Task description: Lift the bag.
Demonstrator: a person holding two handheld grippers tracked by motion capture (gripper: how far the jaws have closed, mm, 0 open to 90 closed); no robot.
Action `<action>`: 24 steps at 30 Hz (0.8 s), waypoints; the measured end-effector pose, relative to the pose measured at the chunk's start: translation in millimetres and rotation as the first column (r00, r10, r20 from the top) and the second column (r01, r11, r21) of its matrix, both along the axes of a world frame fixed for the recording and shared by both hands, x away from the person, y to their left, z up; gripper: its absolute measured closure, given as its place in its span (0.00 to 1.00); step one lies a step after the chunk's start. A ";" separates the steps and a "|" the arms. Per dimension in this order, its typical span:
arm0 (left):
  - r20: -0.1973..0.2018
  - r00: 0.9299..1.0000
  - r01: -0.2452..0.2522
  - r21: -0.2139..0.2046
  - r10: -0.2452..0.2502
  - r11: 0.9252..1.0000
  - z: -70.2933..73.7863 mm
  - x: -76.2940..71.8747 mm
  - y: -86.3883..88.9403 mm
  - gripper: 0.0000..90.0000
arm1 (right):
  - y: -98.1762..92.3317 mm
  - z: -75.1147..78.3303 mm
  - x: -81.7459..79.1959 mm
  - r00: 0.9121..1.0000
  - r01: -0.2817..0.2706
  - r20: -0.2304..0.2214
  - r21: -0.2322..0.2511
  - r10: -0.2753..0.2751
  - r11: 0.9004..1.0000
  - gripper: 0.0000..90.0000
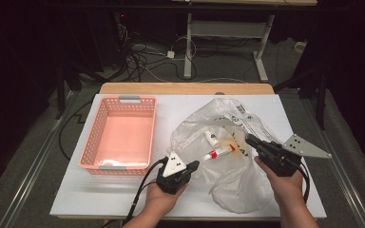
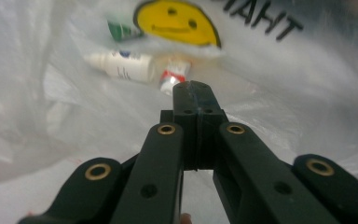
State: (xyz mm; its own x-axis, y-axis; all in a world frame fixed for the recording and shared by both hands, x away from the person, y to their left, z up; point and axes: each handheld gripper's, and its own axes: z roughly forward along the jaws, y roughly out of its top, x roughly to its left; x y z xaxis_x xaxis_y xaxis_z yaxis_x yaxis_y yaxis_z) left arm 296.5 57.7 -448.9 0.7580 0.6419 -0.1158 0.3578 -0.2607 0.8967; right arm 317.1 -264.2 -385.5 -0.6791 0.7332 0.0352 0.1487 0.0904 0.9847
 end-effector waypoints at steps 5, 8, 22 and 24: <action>0.052 0.998 -0.024 -0.045 0.027 0.999 14.5 3.1 13.0 0.98 | 1.7 1.7 2.5 1.000 0.013 0.009 0.001 -0.013 1.000 1.00; 0.078 0.996 -0.039 -0.062 0.044 0.997 22.8 6.3 18.3 0.98 | 1.8 5.1 3.2 1.000 0.026 0.017 0.009 -0.026 1.000 1.00; 0.260 0.960 -0.074 -0.124 0.105 0.990 108.6 37.2 14.3 0.98 | 19.1 43.4 25.6 0.995 0.056 0.083 0.038 -0.059 0.998 1.00; 0.282 0.953 -0.073 -0.128 0.107 0.989 121.1 43.1 10.7 0.98 | 20.7 49.7 30.6 0.992 0.068 0.099 0.046 -0.072 0.997 1.00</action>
State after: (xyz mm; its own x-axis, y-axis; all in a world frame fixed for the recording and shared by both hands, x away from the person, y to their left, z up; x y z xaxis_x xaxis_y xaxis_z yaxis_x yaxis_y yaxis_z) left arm 339.6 68.4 -327.8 0.7099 0.7040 0.0218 0.0977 -0.1290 0.9868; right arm 347.6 -243.5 -335.9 -0.6281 0.7781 0.0011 0.0531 0.0415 0.9977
